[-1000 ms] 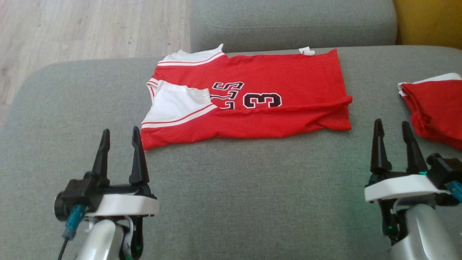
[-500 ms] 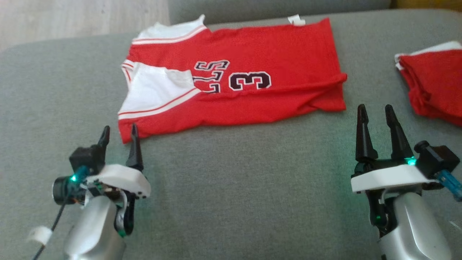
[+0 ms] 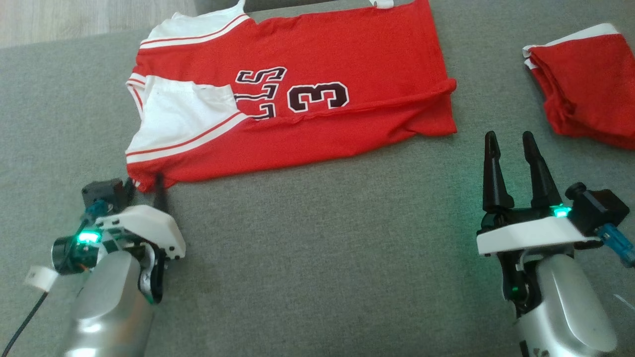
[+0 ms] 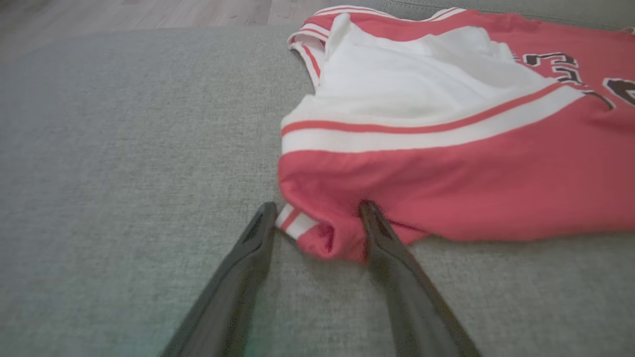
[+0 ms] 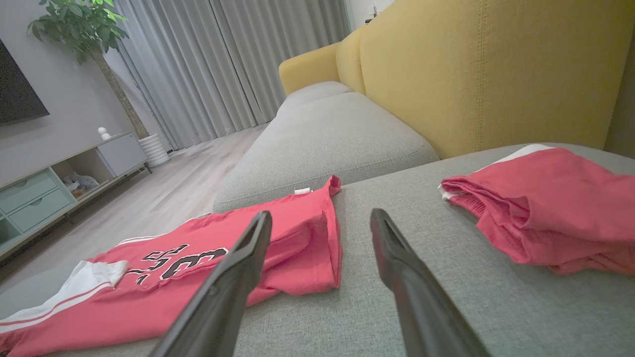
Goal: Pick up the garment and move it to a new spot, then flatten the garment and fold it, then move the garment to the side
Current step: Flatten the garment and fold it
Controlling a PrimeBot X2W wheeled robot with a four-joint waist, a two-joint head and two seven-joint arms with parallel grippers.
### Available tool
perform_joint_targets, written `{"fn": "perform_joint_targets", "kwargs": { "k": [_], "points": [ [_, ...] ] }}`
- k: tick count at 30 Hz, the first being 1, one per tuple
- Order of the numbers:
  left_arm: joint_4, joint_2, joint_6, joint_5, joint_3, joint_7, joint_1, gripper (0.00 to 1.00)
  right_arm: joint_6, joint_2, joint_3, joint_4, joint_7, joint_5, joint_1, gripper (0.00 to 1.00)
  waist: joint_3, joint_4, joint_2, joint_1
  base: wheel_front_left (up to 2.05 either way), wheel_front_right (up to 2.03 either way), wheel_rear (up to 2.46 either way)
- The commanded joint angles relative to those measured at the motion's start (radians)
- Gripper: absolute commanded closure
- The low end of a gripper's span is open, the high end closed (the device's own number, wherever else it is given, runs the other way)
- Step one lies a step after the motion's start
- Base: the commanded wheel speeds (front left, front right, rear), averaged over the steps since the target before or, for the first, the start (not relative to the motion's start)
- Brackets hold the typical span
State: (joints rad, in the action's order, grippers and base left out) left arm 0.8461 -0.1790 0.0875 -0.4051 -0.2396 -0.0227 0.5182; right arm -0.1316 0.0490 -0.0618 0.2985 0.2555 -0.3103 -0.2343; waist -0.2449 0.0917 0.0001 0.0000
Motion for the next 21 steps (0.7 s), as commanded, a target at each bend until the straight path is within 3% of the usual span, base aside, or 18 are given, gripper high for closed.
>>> {"fn": "perform_joint_targets", "kwargs": {
  "k": [1,11,14,21],
  "points": [
    [0.025,-0.036,0.0,-0.006,0.023,0.024,0.01,1.0,0.001,0.001,-0.024,-0.039,0.006,-0.01,-0.023,0.0,0.002,-0.001,-0.0001,0.0,0.0,0.0,0.0],
    [-0.031,-0.033,-0.012,0.008,0.016,-0.139,0.063,1.0,0.001,0.001,0.006,0.029,-0.015,0.019,-0.048,0.0,0.026,-0.032,-0.0001,0.0,0.0,0.0,0.0],
    [-0.121,-0.029,-0.041,0.034,-0.007,-0.212,0.09,1.0,0.001,0.001,0.039,0.113,-0.088,0.027,-0.114,0.0,0.027,-0.048,-0.0001,0.0,0.0,0.0,0.0],
    [-0.233,-0.014,-0.076,0.079,-0.052,-0.236,0.094,1.0,0.001,0.001,0.067,0.3,-0.2,0.119,-0.264,0.0,0.011,-0.084,-0.0001,0.0,0.0,0.0,0.0]
  ]
}}
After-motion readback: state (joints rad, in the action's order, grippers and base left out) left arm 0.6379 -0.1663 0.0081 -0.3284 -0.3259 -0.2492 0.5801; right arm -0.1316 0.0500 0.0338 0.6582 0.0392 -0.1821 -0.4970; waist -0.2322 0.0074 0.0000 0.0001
